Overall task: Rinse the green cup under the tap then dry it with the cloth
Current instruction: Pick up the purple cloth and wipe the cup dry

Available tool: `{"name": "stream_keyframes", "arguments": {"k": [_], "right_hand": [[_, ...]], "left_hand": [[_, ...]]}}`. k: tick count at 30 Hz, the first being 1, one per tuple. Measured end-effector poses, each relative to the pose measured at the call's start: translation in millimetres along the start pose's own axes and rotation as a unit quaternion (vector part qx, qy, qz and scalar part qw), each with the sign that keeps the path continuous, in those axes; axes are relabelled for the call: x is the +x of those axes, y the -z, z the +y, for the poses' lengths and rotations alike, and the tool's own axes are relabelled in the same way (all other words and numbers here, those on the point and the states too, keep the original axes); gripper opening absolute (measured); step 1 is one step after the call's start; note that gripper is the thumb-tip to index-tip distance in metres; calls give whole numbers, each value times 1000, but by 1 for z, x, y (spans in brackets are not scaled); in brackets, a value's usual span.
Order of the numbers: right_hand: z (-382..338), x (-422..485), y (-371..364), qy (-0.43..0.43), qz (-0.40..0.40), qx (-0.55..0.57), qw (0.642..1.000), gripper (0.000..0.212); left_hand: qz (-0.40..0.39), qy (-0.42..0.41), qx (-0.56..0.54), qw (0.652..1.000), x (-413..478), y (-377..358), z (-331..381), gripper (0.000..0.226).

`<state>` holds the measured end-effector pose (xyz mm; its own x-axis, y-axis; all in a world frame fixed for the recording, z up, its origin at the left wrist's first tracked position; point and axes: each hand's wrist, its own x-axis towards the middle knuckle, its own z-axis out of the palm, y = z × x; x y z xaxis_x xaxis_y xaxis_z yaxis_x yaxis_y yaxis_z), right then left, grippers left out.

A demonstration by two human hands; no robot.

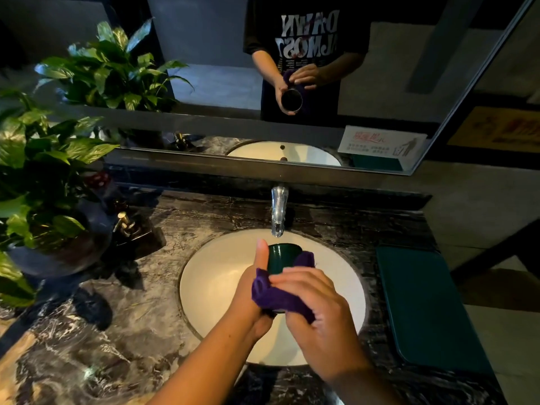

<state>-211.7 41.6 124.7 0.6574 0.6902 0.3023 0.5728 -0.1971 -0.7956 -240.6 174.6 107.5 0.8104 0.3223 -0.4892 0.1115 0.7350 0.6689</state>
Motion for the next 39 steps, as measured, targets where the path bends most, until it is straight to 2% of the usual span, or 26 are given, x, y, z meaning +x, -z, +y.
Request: {"name": "stream_keyframes", "arguments": {"k": [3,6,8,10,12,16,18,19,21,22,23,25,26,28,30,33,36,39], "right_hand": [[-2,-5,5,-85,56,109,989,40],[3,-4,9,-214,112,239,940,50],[7,1,12,-245,137,287,916,47],[9,9,13,-245,154,305,907,43],[8,14,11,-219,149,282,922,44],[5,11,8,-83,76,141,984,46],[5,3,9,-33,54,93,994,45],[6,-1,9,-35,51,84,995,44],[9,-11,4,-105,68,122,985,43],[14,-15,0,-176,90,177,964,44],[17,-17,-3,-256,123,249,926,43],[24,-19,-5,-374,186,391,820,34],[24,-17,-3,-394,202,448,777,28],[22,-8,1,-400,216,528,717,24],[18,6,4,-397,216,577,680,28],[16,25,4,-421,193,617,636,40],[19,28,5,-437,175,646,601,46],[24,23,6,-428,175,665,586,47]], "left_hand": [[-7,36,-48,998,0,5,2,74],[-33,56,-65,996,-6,13,-1,58],[-65,52,-56,995,-9,15,-3,48],[-76,34,-19,996,-10,13,-7,38],[-75,28,3,997,-11,7,-7,38],[-43,27,4,999,-10,2,-1,50],[-28,18,-10,999,-7,3,0,56],[-22,10,-26,999,-6,5,2,58],[-6,-4,-82,997,-4,6,10,59],[4,-15,-113,993,-3,6,14,58],[8,-32,-133,991,-2,5,19,58],[-6,-62,-135,989,-2,2,25,55],[-16,-66,-137,988,-2,0,24,52],[-38,-75,-136,987,-3,-3,19,45],[-74,-92,-116,986,-5,-6,9,45],[-110,-125,-45,985,-6,-14,-2,79],[-66,-187,42,979,-3,-19,-5,83],[-37,-229,105,967,2,-19,-4,78]]}}
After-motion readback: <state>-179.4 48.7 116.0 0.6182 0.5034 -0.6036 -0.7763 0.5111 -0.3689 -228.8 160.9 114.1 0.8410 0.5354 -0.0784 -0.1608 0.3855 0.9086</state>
